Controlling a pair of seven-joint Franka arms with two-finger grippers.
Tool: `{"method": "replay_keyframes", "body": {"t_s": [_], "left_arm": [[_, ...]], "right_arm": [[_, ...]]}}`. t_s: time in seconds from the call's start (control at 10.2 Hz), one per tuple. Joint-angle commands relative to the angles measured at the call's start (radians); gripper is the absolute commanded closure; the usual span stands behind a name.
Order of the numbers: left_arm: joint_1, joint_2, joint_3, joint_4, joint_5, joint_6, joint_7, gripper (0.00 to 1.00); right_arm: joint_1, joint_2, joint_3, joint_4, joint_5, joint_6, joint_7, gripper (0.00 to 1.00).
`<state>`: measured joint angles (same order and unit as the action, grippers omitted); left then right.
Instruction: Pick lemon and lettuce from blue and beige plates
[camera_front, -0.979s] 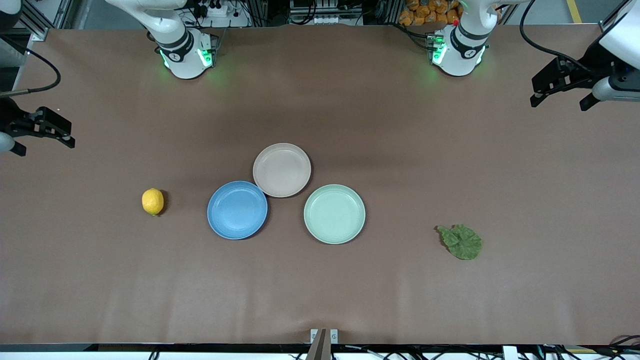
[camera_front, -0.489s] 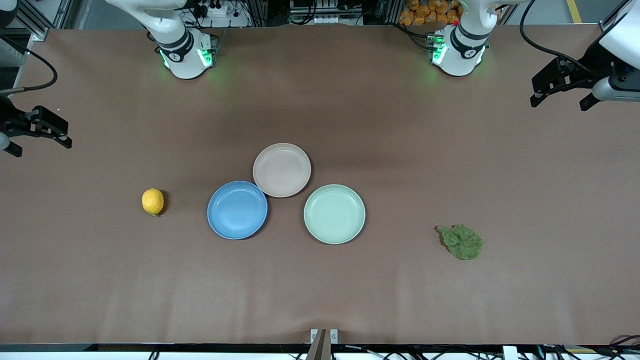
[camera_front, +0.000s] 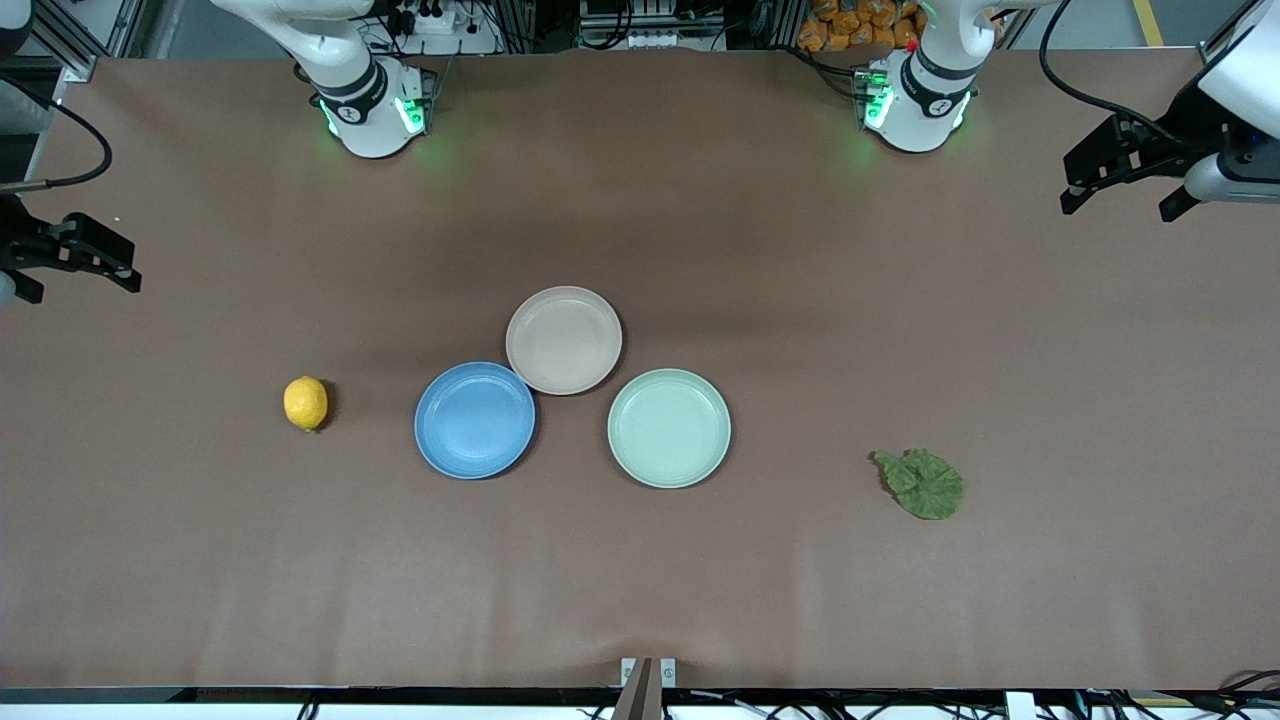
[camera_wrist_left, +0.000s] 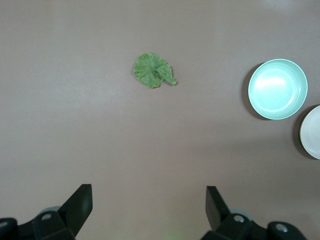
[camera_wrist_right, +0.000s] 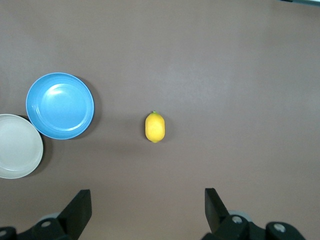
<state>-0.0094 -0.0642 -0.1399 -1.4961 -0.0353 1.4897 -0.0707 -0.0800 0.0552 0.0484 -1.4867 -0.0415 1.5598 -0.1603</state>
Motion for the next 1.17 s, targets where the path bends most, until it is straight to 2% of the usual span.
{"method": "replay_keyframes", "body": {"t_s": [0.0,0.39,1.08], "left_arm": [[0.011,-0.008,-0.004,-0.003,-0.025,-0.011,-0.003,0.0],[0.011,-0.008,-0.004,-0.004,-0.025,-0.011,-0.003,0.0],[0.011,-0.008,-0.004,-0.004,-0.025,-0.011,-0.001,0.0]], "right_arm": [[-0.02,-0.006,0.013,-0.012,-0.012,-0.004,0.016,0.0],[-0.024,-0.073,0.013,-0.125,-0.011,0.071,0.016,0.0],[-0.029,-0.054,0.013,-0.055,-0.014,0.057,0.018,0.0]]}}
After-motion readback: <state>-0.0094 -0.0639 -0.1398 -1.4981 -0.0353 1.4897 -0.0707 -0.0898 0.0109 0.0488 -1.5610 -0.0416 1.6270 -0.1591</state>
